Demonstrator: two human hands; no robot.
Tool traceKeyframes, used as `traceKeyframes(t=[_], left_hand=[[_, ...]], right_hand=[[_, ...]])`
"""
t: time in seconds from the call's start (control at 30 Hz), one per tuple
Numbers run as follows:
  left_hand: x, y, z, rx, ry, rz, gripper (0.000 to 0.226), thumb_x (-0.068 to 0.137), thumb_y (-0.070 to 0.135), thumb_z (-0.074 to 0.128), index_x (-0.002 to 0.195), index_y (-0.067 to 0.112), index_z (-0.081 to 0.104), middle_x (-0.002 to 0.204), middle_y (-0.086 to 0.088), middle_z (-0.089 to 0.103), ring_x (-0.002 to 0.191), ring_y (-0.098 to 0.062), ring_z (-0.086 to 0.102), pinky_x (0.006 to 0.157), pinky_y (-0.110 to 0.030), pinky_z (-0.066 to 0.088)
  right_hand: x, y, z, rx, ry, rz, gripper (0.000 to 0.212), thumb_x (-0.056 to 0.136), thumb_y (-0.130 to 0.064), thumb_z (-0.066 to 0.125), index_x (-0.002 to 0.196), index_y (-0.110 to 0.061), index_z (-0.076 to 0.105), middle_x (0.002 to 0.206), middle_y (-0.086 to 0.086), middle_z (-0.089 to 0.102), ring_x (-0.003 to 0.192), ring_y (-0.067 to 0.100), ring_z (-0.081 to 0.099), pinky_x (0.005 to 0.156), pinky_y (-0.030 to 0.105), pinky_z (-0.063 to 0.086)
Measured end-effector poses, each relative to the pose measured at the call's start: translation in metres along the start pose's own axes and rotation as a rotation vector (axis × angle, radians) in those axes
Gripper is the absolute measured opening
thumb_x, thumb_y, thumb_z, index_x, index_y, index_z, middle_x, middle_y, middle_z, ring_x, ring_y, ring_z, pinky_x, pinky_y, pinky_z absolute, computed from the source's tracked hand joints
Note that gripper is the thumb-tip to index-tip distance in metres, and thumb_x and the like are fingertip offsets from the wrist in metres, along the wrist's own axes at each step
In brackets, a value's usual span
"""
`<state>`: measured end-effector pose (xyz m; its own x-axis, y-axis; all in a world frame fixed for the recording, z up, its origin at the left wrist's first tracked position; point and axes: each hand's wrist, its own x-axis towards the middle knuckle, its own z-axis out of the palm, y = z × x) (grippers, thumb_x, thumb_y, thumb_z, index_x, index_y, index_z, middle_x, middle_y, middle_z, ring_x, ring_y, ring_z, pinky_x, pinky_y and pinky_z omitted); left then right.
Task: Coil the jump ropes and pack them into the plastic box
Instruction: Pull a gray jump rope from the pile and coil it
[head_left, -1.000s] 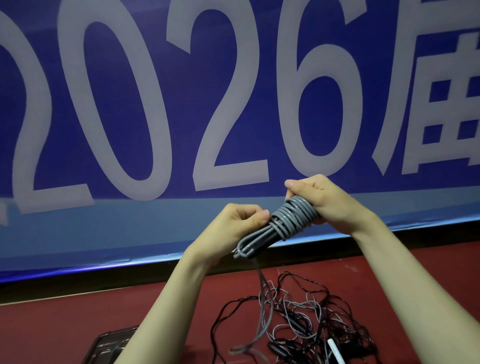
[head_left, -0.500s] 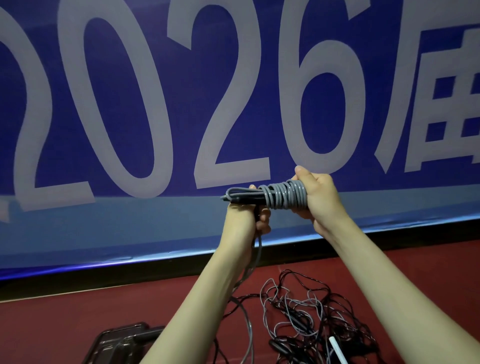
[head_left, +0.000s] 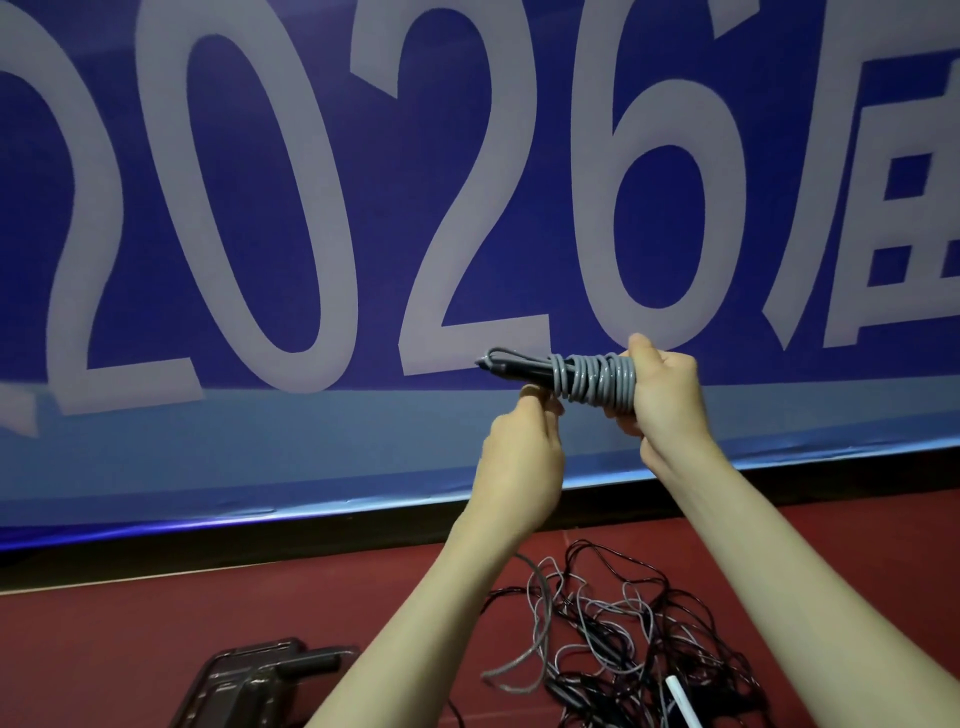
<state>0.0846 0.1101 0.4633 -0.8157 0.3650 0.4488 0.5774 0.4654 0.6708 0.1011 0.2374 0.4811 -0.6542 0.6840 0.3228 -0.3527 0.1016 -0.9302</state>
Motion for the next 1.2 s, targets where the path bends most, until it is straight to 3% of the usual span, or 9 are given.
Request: traceKeyframes(t=[0.17, 0.27, 0.37, 0.6, 0.77, 0.87, 1.0, 1.1, 1.2], left_hand=[[-0.009, 0.011, 0.0, 0.531, 0.0, 0.082, 0.008, 0.103, 0.017, 0.036, 0.096, 0.014, 0.034, 0.074, -0.002, 0.037, 0.072, -0.029, 0.038, 0.058, -0.034, 0.026], [-0.013, 0.019, -0.001, 0.671, -0.007, 0.133, 0.009, 0.097, 0.008, 0.044, 0.095, 0.013, 0.036, 0.066, -0.001, 0.029, 0.069, -0.028, 0.038, 0.047, -0.031, 0.016], [-0.011, 0.023, -0.01, 0.703, 0.039, 0.175, 0.01, 0.097, 0.008, 0.039, 0.091, 0.014, 0.034, 0.072, -0.002, 0.034, 0.069, -0.028, 0.037, 0.047, -0.03, 0.014], [-0.004, 0.017, -0.02, 0.659, 0.124, 0.319, 0.014, 0.102, 0.017, 0.038, 0.105, 0.015, 0.052, 0.091, 0.002, 0.043, 0.074, -0.022, 0.036, 0.052, -0.032, 0.022], [0.003, 0.007, -0.026, 0.699, 0.187, 0.494, 0.012, 0.084, 0.012, 0.068, 0.076, 0.012, 0.059, 0.066, -0.001, 0.058, 0.055, -0.024, 0.053, 0.041, -0.021, 0.008], [0.005, 0.001, -0.029, 0.65, 0.265, 0.537, 0.007, 0.083, 0.014, 0.065, 0.078, 0.012, 0.061, 0.065, 0.001, 0.062, 0.053, -0.022, 0.056, 0.042, -0.023, 0.017], [-0.001, 0.011, -0.029, 0.578, 0.289, 0.518, 0.008, 0.094, 0.017, 0.053, 0.089, 0.012, 0.054, 0.067, 0.001, 0.056, 0.055, -0.024, 0.05, 0.041, -0.02, 0.01], [-0.002, 0.014, -0.028, 0.551, 0.253, 0.454, 0.013, 0.101, 0.027, 0.043, 0.1, 0.014, 0.041, 0.075, 0.002, 0.053, 0.062, -0.024, 0.041, 0.044, -0.025, 0.019], [0.001, 0.014, -0.031, 0.556, 0.274, 0.481, 0.017, 0.098, 0.027, 0.052, 0.094, 0.015, 0.041, 0.071, 0.0, 0.051, 0.059, -0.025, 0.041, 0.043, -0.026, 0.021]], right_hand=[[0.007, 0.006, 0.0, -0.148, 0.088, -0.121, 0.046, 0.101, -0.026, 0.039, 0.07, 0.004, 0.054, 0.059, 0.013, 0.05, 0.051, 0.022, 0.05, 0.041, 0.027, 0.038], [0.01, 0.006, -0.006, -0.263, 0.151, -0.245, 0.053, 0.102, -0.027, 0.037, 0.071, 0.014, 0.051, 0.062, 0.028, 0.051, 0.058, 0.04, 0.051, 0.053, 0.049, 0.049], [0.01, 0.004, -0.012, -0.334, 0.17, -0.331, 0.055, 0.103, -0.026, 0.035, 0.077, 0.018, 0.053, 0.071, 0.036, 0.056, 0.071, 0.049, 0.056, 0.061, 0.056, 0.052], [0.01, 0.0, -0.018, -0.343, 0.169, -0.334, 0.054, 0.104, -0.024, 0.035, 0.077, 0.019, 0.053, 0.07, 0.035, 0.055, 0.068, 0.046, 0.057, 0.054, 0.045, 0.052], [0.011, 0.003, -0.019, -0.344, 0.074, -0.337, 0.054, 0.105, -0.023, 0.034, 0.078, 0.017, 0.056, 0.064, 0.029, 0.055, 0.058, 0.034, 0.052, 0.043, 0.028, 0.043], [0.018, 0.003, -0.023, -0.307, 0.007, -0.272, 0.053, 0.104, -0.025, 0.035, 0.078, 0.017, 0.054, 0.06, 0.019, 0.05, 0.054, 0.024, 0.05, 0.048, 0.027, 0.04], [0.021, -0.002, -0.031, -0.335, -0.038, -0.347, 0.054, 0.104, -0.025, 0.034, 0.077, 0.018, 0.053, 0.059, 0.023, 0.047, 0.052, 0.021, 0.045, 0.048, 0.026, 0.035], [0.016, -0.005, -0.032, -0.414, -0.054, -0.472, 0.054, 0.105, -0.021, 0.035, 0.071, 0.015, 0.054, 0.054, 0.017, 0.047, 0.048, 0.016, 0.039, 0.044, 0.024, 0.028], [0.013, -0.007, -0.03, -0.446, -0.096, -0.526, 0.052, 0.105, -0.021, 0.036, 0.071, 0.015, 0.052, 0.055, 0.016, 0.046, 0.049, 0.015, 0.037, 0.043, 0.021, 0.025]])
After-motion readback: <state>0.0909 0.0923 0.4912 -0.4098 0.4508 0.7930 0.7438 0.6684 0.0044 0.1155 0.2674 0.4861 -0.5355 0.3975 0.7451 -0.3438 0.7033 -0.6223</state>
